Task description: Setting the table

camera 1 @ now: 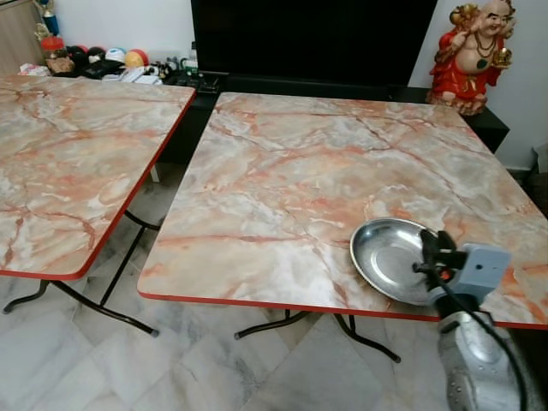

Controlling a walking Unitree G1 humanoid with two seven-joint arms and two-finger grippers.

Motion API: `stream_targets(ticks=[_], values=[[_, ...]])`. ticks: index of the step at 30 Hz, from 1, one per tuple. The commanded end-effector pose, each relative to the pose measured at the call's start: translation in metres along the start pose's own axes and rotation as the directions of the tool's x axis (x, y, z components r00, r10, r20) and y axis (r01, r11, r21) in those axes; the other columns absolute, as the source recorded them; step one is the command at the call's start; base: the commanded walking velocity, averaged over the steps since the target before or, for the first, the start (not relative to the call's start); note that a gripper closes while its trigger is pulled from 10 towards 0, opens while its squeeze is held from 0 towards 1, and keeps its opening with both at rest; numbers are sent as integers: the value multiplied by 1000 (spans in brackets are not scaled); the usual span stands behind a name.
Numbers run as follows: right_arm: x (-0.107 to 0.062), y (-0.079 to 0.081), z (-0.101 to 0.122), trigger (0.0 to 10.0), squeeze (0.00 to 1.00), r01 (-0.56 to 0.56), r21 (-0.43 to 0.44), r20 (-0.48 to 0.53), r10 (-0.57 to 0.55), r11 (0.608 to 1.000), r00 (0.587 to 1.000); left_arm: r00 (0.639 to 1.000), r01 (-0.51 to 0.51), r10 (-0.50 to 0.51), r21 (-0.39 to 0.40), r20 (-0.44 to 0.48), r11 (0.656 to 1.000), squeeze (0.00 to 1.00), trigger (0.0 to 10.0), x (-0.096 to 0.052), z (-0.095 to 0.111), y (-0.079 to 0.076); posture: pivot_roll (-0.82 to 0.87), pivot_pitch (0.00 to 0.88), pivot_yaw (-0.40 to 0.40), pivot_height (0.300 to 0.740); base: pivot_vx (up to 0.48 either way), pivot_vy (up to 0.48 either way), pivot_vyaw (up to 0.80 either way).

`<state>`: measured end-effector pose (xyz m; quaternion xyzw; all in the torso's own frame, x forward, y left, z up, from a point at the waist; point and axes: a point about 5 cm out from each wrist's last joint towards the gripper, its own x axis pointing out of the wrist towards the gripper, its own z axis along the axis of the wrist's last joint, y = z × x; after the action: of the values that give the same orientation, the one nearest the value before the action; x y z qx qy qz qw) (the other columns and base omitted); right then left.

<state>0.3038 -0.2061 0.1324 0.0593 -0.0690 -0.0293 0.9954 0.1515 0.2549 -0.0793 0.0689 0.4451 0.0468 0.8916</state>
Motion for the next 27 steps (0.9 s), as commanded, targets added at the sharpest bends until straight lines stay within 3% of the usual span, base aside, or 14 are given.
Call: stream_targets(ticks=[1,15,27], values=[[-1,2,-4,10000,0,3,15,-10,-3,1000,1000,1000,6,-6,-12,-14,1000,0,10000,0,-4,-5,10,32,-52,740,0,341,0],[1,7,-2,10000,0,14,27,3,-14,1000,1000,998,40,-40,-3,-38,999,0,10000,0,-10,-16,-11,24,-53,740,0,480,0],[5,15,-1,10000,0,-13,15,3,13,1000,1000,999,25,-26,-18,-30,1000,0,10000,0,-6,-14,-7,66,-65,740,0,480,0]])
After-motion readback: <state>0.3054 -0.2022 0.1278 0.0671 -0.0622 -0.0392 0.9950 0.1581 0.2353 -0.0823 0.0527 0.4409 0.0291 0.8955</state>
